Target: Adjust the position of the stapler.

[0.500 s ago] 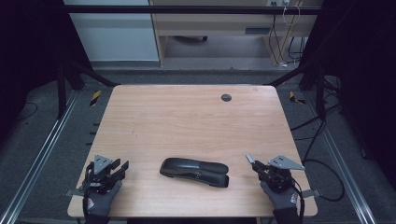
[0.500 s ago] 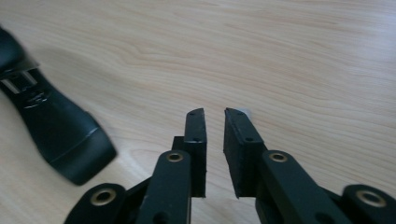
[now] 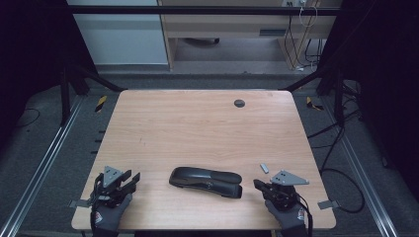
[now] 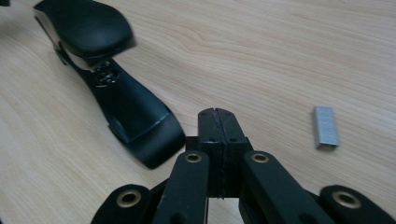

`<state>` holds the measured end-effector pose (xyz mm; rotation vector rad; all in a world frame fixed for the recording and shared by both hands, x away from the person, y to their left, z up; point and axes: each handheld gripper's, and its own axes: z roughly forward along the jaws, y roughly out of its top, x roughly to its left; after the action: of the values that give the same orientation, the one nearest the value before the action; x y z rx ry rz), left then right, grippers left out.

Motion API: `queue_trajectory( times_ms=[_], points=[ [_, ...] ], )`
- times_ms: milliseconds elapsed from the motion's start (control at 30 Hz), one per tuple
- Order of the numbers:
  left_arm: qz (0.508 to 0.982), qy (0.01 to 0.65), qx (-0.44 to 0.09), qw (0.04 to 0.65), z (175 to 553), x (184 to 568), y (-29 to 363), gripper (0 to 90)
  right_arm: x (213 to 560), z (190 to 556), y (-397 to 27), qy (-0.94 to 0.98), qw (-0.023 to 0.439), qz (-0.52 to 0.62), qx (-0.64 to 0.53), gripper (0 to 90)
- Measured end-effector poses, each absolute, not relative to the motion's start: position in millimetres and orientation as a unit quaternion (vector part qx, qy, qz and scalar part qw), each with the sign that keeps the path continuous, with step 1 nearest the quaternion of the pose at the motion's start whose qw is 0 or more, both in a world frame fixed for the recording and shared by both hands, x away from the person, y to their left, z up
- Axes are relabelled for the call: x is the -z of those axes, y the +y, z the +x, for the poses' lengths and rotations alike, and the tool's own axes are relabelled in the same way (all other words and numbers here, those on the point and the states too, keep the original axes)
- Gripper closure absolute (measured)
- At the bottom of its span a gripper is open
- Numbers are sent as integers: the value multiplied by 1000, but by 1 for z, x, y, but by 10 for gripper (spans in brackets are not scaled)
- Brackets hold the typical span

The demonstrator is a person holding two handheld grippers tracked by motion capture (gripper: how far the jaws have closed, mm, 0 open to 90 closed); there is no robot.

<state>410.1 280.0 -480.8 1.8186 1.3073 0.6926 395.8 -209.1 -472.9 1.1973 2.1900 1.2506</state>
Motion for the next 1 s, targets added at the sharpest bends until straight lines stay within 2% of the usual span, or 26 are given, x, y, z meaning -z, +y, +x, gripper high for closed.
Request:
queue_trajectory(
  times_ms=[433, 800, 1000],
  points=[
    [712, 518, -273, 387, 410, 482, 280, 583, 482, 392, -180, 798, 137, 390, -438, 900],
    [713, 516, -282, 381, 409, 481, 279, 668, 498, 391, -153, 821, 111, 374, -417, 900],
    [713, 516, -284, 381, 409, 482, 279, 675, 502, 391, -150, 826, 108, 372, -408, 900]
  ],
)
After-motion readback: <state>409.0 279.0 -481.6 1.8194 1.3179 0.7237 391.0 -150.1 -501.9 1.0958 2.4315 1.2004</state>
